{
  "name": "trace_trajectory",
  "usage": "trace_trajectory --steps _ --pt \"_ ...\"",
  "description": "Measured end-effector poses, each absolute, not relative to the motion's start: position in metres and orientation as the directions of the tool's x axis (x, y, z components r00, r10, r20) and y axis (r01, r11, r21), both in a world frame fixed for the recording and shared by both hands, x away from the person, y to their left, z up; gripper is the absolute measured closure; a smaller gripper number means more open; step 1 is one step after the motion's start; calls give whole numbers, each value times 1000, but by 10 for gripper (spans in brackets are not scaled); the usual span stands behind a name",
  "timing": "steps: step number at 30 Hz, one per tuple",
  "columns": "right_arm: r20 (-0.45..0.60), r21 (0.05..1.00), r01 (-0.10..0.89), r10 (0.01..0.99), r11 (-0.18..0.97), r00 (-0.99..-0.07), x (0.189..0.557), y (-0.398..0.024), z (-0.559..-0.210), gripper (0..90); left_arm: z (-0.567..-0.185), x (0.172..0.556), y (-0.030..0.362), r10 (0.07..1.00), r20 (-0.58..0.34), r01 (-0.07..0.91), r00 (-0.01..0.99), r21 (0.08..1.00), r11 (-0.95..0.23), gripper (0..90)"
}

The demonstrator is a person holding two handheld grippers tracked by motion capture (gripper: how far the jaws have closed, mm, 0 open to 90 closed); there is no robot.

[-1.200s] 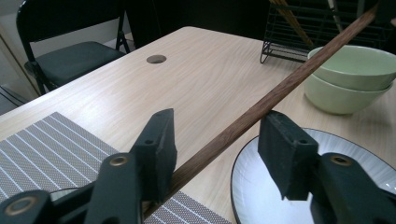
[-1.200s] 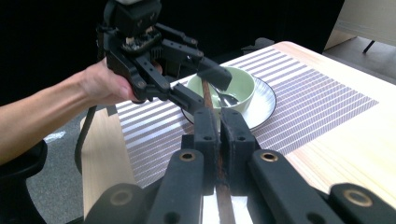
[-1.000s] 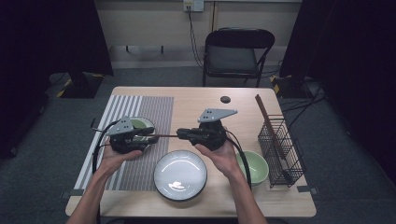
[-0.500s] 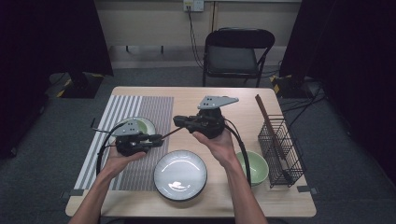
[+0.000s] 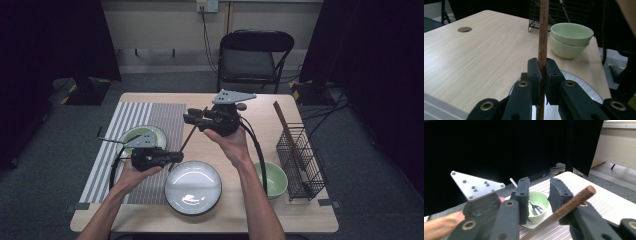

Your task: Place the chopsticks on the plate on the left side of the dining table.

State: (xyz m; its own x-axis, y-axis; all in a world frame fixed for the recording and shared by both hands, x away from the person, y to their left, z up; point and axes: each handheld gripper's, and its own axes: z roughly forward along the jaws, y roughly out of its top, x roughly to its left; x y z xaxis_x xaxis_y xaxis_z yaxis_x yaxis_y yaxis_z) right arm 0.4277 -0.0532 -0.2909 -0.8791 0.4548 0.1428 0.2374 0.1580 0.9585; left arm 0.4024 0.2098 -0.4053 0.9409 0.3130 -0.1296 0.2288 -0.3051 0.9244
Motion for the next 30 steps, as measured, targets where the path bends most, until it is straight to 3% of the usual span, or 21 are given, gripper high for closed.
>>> trace_trajectory --steps 5,11,14,19,30 --pt "164 956 256 467 141 -869 431 -55 -295 625 -402 403 215 317 -172 255 933 936 -242 845" --pt "190 951 278 455 136 -870 428 -46 -309 637 -399 406 223 341 -221 297 914 936 -188 845" --pt "207 948 292 448 129 -869 427 -41 -316 671 -400 406 224 356 -226 303 907 936 -177 844" --pt "221 945 303 442 123 -869 426 -32 -321 804 -402 406 221 370 -217 301 903 935 -187 844" --pt "212 950 285 408 127 -888 421 -10 -315 846 -402 404 215 373 -227 305 900 938 -164 844"
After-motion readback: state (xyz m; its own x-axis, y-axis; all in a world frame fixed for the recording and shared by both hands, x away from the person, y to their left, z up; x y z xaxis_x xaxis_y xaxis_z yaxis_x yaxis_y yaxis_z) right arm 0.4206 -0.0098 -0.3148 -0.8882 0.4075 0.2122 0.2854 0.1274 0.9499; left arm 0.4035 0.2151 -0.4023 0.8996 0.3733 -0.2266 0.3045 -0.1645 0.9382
